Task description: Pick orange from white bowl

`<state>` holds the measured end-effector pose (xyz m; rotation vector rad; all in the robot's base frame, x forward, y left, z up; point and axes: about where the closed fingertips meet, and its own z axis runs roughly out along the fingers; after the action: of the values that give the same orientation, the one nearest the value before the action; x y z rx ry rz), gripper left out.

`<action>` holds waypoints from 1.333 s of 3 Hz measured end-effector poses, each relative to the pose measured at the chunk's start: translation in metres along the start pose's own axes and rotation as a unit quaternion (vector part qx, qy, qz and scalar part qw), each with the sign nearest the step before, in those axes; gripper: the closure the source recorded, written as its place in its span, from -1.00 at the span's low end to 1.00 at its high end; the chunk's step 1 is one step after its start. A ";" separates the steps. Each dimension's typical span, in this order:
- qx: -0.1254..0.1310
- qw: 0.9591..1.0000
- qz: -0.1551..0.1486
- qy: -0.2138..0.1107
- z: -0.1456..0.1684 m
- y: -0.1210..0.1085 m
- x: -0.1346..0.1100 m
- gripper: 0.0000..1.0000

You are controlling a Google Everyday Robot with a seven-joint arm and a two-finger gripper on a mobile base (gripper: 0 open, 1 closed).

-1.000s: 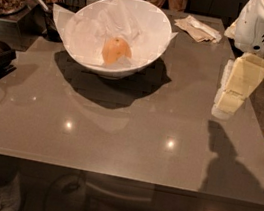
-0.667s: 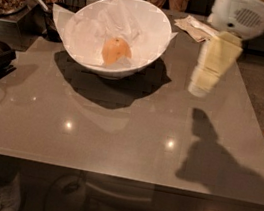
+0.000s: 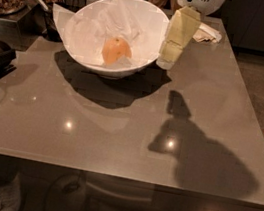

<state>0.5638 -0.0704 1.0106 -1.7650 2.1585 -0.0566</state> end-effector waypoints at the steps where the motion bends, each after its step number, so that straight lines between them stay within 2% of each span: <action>1: 0.005 1.000 0.001 -0.017 0.005 -0.009 -0.016 -1.00; 2: -0.027 0.999 0.016 -0.036 0.042 -0.049 -0.087 -1.00; 3: -0.013 0.998 0.015 -0.053 0.041 -0.057 -0.098 -1.00; 4: -0.025 0.997 0.026 -0.064 0.059 -0.061 -0.097 -1.00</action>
Offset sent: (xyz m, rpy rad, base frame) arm 0.0763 0.0963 0.0093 0.1143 0.1162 0.0503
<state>0.6538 0.0200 0.9938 -1.6900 2.1295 0.1206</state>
